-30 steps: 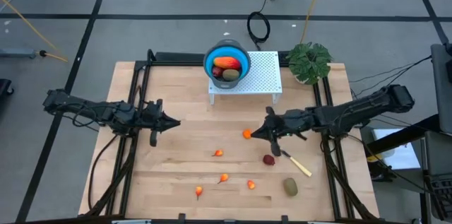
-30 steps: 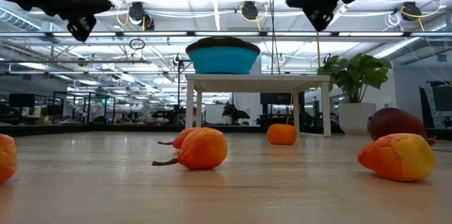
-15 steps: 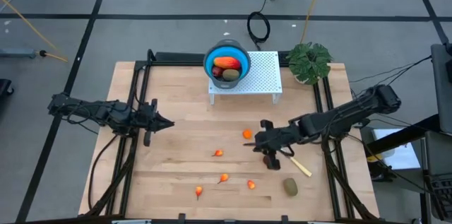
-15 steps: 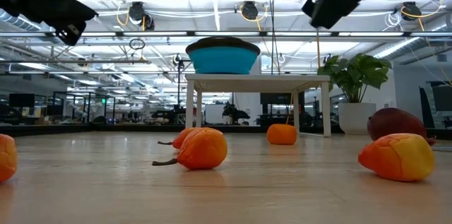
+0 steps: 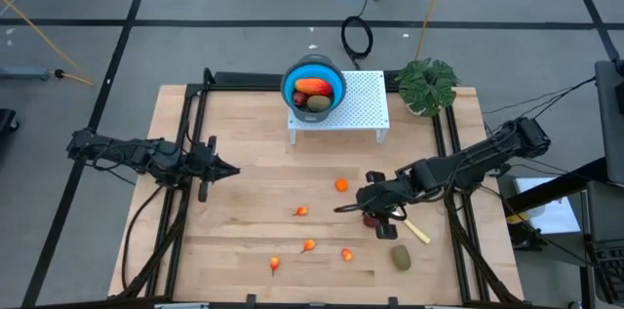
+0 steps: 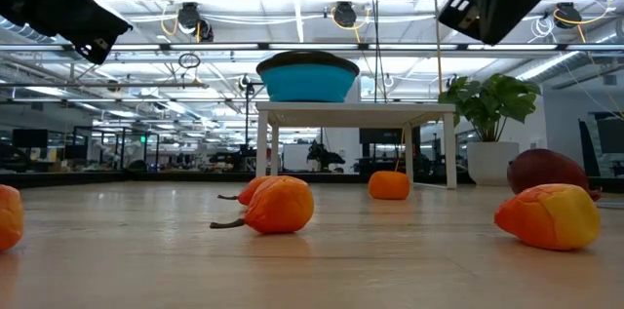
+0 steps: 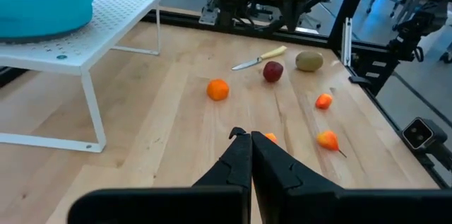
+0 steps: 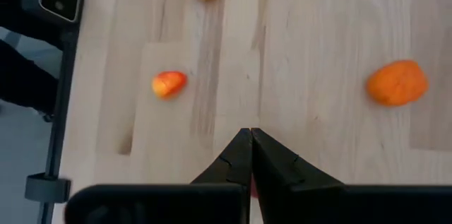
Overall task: Pick & Place Fruit
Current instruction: Put the pomegranate into the blue strainer bowl on the shelf
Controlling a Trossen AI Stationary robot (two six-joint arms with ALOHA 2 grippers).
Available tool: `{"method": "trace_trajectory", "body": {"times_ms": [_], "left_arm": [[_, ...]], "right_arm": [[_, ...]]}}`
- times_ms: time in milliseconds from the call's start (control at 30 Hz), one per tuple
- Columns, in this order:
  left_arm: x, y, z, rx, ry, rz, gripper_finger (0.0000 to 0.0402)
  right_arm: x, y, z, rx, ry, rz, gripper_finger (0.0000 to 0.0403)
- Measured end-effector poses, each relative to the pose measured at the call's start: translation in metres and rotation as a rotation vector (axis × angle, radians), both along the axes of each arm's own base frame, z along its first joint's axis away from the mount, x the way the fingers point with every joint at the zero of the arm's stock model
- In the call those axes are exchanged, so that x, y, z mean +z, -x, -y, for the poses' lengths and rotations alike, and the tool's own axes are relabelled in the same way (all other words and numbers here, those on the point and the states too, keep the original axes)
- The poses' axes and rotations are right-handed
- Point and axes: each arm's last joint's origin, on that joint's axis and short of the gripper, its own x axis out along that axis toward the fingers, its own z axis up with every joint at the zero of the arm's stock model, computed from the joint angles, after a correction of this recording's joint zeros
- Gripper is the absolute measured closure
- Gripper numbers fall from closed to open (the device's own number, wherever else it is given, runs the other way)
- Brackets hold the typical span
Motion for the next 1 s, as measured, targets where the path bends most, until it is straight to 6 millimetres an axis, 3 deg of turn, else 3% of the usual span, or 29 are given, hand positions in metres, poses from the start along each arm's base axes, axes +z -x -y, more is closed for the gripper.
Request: {"method": "trace_trajectory", "body": {"times_ms": [233,733,1000], "left_arm": [[0.0,0.0,0.0,0.001,0.0,0.0,0.0396],[0.0,0.0,0.0,0.004,0.007,0.001,0.0396],[0.0,0.0,0.0,0.006,0.013,0.001,0.0396]], "right_arm": [[-0.002,0.003,0.003,-0.036,0.001,-0.055,0.0354],[-0.005,0.008,0.005,0.002,-0.093,-0.15,0.0185],[-0.012,0.009,0.005,-0.014,-0.101,-0.158,0.0159]]}}
